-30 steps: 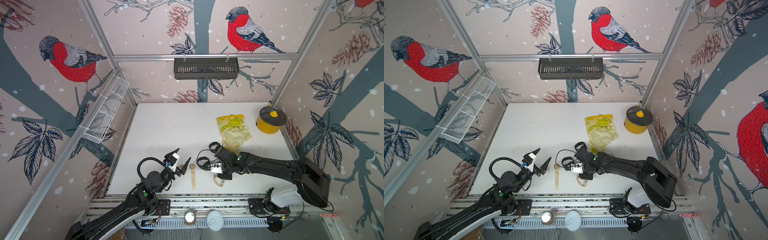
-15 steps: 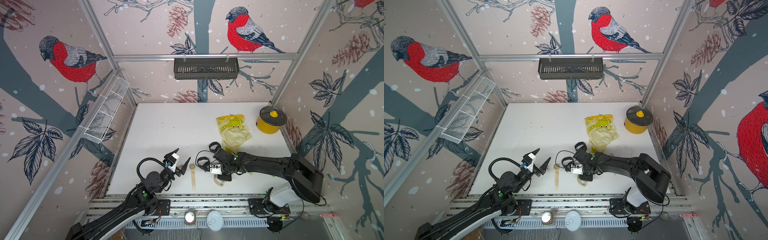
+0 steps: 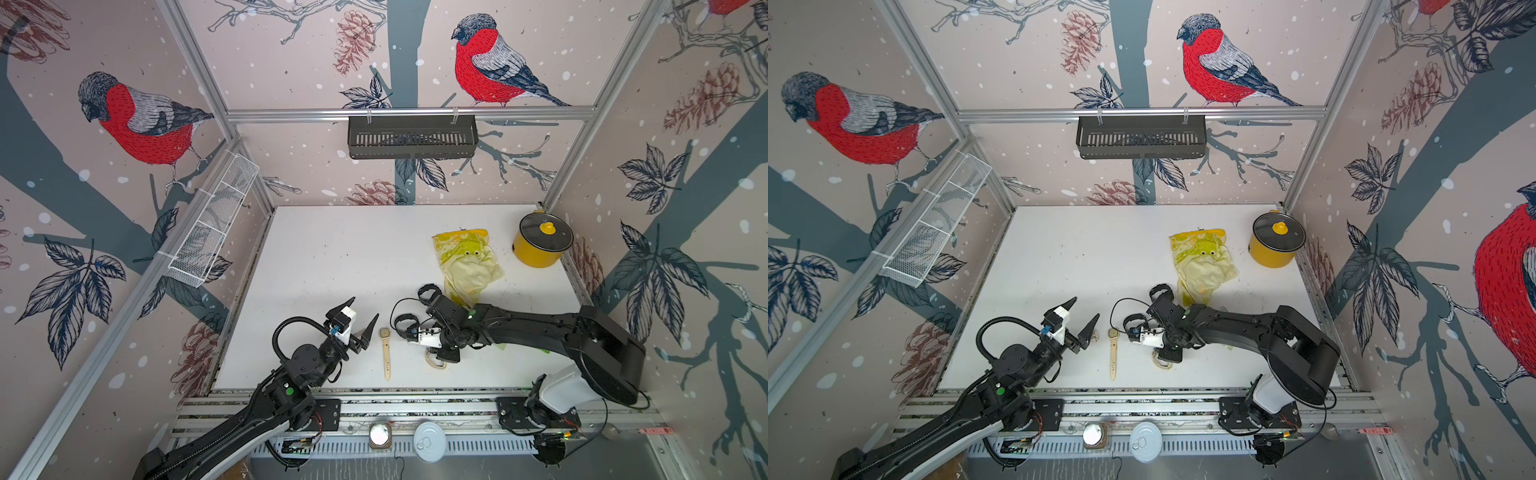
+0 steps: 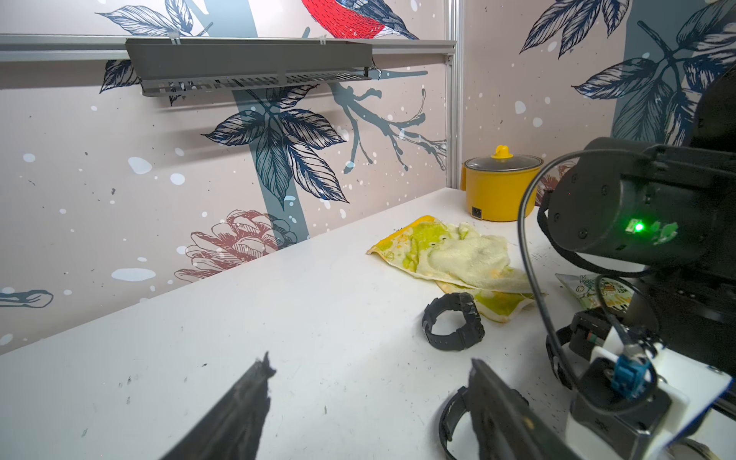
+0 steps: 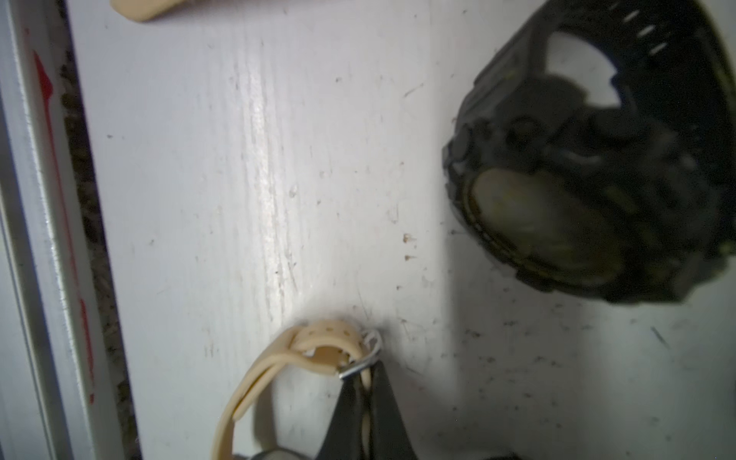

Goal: Wipe the watch dial
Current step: Pick up the watch at the center of the board.

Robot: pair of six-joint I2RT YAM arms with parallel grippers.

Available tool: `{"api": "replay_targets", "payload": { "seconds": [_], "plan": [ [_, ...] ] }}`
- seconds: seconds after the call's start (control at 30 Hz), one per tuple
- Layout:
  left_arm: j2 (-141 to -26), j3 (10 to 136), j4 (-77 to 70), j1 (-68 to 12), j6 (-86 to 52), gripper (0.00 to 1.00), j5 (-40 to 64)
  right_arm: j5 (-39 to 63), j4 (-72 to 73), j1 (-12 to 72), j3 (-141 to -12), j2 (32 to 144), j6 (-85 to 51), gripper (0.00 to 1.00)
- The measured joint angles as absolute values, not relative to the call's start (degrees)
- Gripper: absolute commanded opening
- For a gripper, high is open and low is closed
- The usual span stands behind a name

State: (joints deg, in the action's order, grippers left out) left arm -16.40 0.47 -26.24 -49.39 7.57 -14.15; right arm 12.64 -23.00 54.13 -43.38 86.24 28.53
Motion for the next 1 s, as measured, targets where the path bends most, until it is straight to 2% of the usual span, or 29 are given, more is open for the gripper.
{"api": "replay_targets", "payload": {
  "seconds": [0.2, 0.37, 0.4, 0.43, 0.47, 0.6, 0.77, 1.0],
  "plan": [
    [-15.75, 0.45, -26.81, -49.39, 7.4, 0.8, -10.81, 17.3, -20.01, 48.05, -42.37, 74.28, 26.41, 0.04],
    [-16.25, 1.65, -27.38, -49.39, 5.89, 0.83, -4.51, 22.46, -9.54, 43.44, -37.45, 59.81, 23.44, 0.04],
    [-16.47, 2.24, -27.66, -49.39, 5.37, 0.85, -3.2, 22.87, -7.14, 42.94, -36.34, 57.49, 22.59, 0.04],
    [-16.78, 3.25, -27.94, -49.39, 4.12, 0.95, -1.28, 23.07, -4.12, 42.22, -34.94, 54.59, 22.13, 0.04],
    [-16.93, 4.14, -28.16, -49.41, 3.38, 0.98, 0.19, 23.03, -1.19, 41.52, -33.78, 52.23, 21.08, 0.04],
    [-17.72, 8.95, -27.88, -49.39, -3.99, 0.98, 4.47, 21.28, 10.87, 38.92, -29.45, 44.97, 19.4, 0.04],
    [-19.75, 17.12, -23.55, -49.39, -16.78, 0.98, 4.54, 21.98, 25.23, 34.89, -23.35, 38.04, 17.43, 0.04],
    [-25.43, 20.49, -23.75, -49.39, -18.52, 0.95, 15.2, 24.67, 27.88, 32.53, -26.63, 39.05, 16.45, 0.04]
  ]
}}
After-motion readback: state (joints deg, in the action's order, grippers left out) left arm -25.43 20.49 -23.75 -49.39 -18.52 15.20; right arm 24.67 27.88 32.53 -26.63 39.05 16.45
